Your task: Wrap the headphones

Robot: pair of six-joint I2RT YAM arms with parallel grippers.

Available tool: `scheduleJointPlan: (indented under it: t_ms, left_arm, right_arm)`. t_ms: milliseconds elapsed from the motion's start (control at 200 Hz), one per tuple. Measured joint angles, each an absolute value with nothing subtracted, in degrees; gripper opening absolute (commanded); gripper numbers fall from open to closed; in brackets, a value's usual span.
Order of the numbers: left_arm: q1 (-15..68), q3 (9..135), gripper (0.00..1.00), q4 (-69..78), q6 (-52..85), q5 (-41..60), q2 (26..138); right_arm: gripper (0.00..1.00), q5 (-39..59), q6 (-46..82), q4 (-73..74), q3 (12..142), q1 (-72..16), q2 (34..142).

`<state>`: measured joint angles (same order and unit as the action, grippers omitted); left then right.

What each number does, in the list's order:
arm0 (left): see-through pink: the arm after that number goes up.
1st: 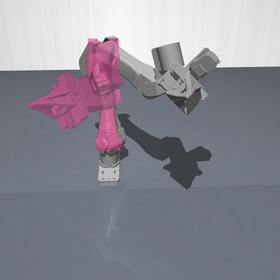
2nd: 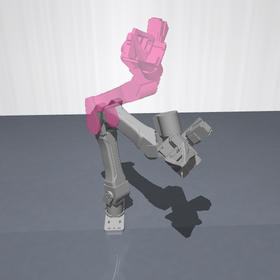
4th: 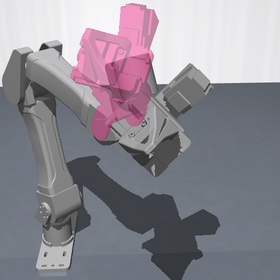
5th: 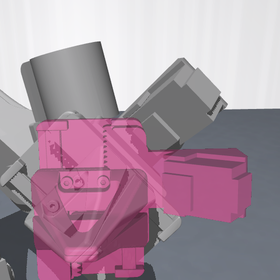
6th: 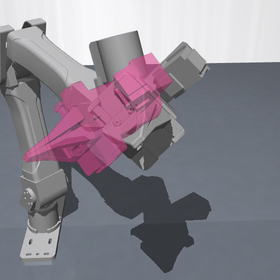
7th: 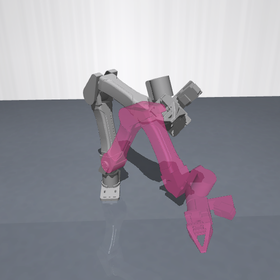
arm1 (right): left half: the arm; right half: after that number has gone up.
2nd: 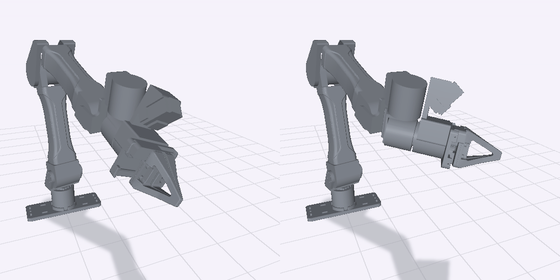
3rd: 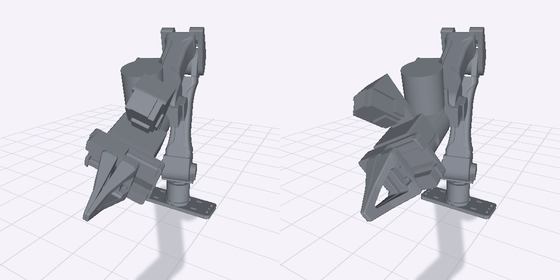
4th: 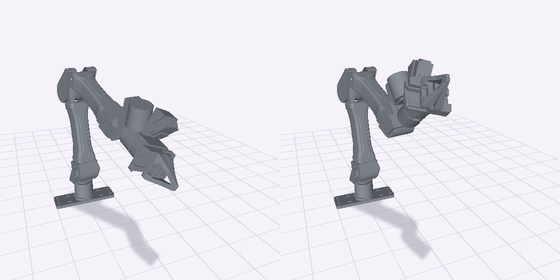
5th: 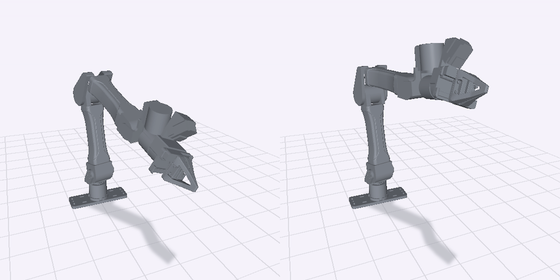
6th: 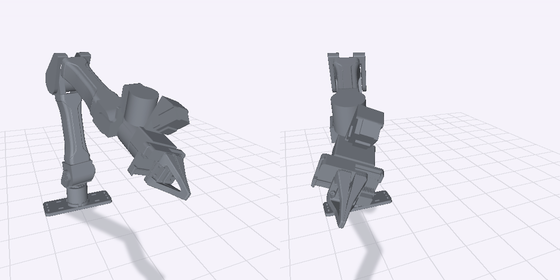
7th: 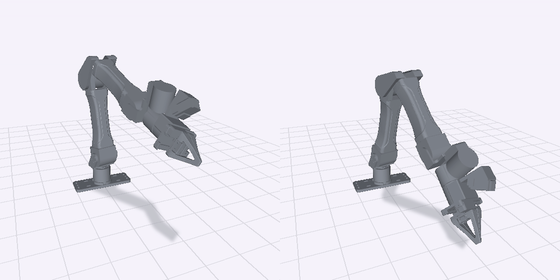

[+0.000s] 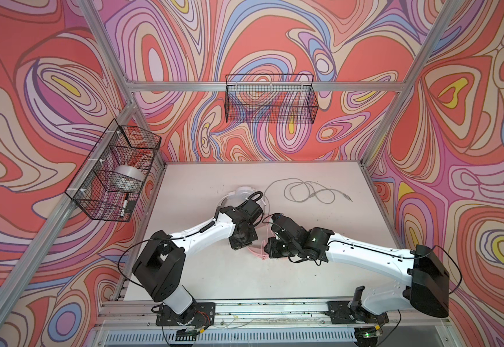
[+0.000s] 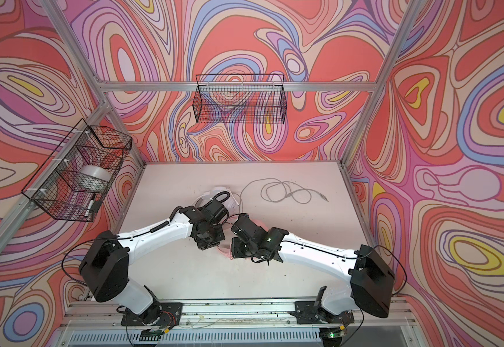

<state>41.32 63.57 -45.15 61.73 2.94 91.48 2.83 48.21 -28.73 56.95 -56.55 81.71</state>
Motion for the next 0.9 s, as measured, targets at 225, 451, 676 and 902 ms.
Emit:
scheduleJointPlan:
  t_ms: [225,451,676,902]
  left_arm:
    - [41.6,63.2,0.0,-45.65,61.67,3.2,91.48]
    - [42.06,62.74,0.0,-45.78,61.69,3.79,91.48]
    - [42.06,62.74,0.0,-45.82,61.58,4.36,91.55]
    - [42.06,62.74,0.0,-45.93,61.54,4.84,91.81]
  right_arm:
    - [0.32,1.65,50.98,-27.57,58.3,-55.88,84.66]
    - [0.34,0.82,51.86,-26.74,58.37,-55.4,84.93]
    - [0.36,0.4,51.79,-27.0,59.37,-55.07,85.69]
    - [0.38,-0.25,51.75,-28.38,60.25,-55.07,86.13]
